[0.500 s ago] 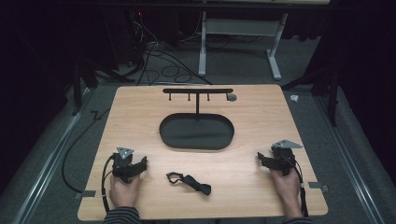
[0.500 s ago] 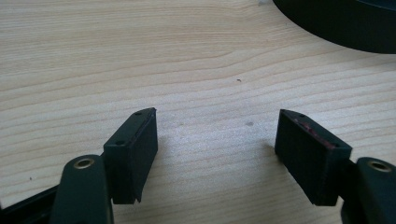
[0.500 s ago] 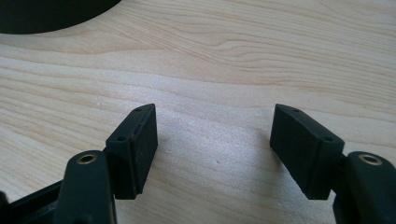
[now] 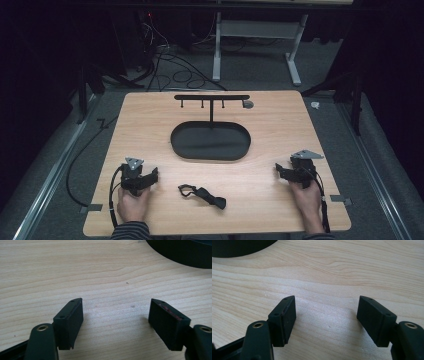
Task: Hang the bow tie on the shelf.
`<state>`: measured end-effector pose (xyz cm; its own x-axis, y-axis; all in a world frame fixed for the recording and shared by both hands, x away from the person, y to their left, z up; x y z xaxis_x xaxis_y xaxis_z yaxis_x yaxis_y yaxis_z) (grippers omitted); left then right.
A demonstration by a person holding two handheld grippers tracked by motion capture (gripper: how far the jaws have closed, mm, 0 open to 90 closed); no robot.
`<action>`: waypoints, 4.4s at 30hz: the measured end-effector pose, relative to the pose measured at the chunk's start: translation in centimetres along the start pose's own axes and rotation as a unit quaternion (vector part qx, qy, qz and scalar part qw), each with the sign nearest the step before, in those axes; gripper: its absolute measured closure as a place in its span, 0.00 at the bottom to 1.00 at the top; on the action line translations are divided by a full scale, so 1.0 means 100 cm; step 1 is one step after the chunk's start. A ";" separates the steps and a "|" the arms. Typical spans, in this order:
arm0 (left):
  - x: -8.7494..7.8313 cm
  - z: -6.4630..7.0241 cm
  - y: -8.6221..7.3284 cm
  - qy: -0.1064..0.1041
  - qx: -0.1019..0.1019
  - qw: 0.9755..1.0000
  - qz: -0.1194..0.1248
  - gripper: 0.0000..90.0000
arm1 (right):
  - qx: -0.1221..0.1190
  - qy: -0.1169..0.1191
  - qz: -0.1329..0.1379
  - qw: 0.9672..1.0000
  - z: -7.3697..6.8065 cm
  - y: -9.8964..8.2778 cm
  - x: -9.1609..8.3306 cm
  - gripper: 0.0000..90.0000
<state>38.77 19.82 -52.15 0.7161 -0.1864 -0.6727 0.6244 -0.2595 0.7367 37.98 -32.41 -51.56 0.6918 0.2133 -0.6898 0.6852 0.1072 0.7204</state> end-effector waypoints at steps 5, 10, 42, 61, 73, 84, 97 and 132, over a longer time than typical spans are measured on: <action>0.000 0.000 0.000 0.000 0.000 1.000 0.000 0.31 | 0.000 0.000 0.001 1.000 0.000 0.000 0.000 0.37; 0.000 0.000 0.000 0.004 -0.004 1.000 0.002 0.33 | 0.001 0.000 0.001 1.000 0.000 0.000 0.000 0.37; -0.028 0.024 0.009 -0.038 0.039 0.998 0.021 0.44 | -0.003 0.005 -0.001 1.000 0.000 0.000 0.000 0.36; -0.048 0.062 0.007 -0.115 0.059 0.992 0.009 0.46 | -0.003 0.005 -0.002 1.000 0.000 0.000 0.000 0.36; -0.048 0.081 0.005 -0.139 0.078 0.987 -0.004 0.47 | -0.003 0.005 -0.002 1.000 0.000 0.000 0.000 0.36; -0.036 0.091 -0.001 -0.145 0.089 0.985 -0.030 0.55 | -0.003 0.005 -0.002 1.000 0.000 -0.001 -0.001 0.36; -0.032 0.098 0.000 -0.143 0.128 0.980 -0.043 0.94 | -0.003 0.006 -0.002 1.000 0.000 -0.001 -0.001 0.36; -0.066 0.105 0.100 -0.192 0.176 0.963 0.068 0.97 | -0.005 0.008 -0.002 1.000 -0.001 -0.001 -0.001 0.35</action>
<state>36.98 8.47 -41.06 0.5736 -0.5607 -0.5971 0.3393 -0.5008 0.7962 37.80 -32.33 -51.56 0.6856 0.2283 -0.6913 0.6856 0.1170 0.7185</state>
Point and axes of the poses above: each handheld gripper's, and its own axes: x roughly forward along the jaws, y roughly out of its top, z roughly to its right, the point moved 2 cm from there along x, roughly forward along the jaws, and after that the axes turned 7 degrees about x, right-handed, at the moved point
